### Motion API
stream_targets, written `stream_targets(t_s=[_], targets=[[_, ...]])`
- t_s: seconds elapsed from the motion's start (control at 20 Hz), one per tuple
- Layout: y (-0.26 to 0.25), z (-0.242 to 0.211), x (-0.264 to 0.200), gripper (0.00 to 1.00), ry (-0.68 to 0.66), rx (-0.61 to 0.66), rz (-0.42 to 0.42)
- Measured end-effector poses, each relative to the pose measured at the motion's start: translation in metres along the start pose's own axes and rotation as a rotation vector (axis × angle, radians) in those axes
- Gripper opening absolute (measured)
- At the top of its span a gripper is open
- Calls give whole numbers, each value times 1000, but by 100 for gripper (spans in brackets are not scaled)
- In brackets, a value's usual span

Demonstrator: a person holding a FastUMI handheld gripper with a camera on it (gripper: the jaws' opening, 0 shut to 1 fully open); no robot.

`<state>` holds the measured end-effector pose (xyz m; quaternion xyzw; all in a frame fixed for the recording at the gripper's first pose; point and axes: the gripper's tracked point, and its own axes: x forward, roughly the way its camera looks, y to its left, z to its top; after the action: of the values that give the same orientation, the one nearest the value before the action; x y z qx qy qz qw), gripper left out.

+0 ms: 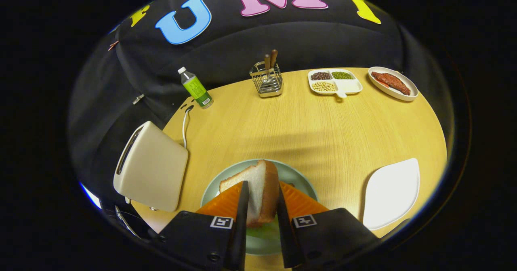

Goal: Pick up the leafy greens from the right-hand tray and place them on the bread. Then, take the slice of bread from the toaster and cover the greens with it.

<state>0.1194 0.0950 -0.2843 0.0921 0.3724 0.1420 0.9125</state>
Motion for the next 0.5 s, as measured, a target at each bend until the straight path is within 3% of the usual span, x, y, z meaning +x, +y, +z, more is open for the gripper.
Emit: stream_targets(t_s=[0.15,0.3,0.4,0.5], targets=[[-16,-1,-1,54,-12,-66,-54],[-18,-6,-9,92,-9,-136,-65],[-19,3,-21,99,-55,-184,-77],[-16,18,-36,99,-124,-230,-80]])
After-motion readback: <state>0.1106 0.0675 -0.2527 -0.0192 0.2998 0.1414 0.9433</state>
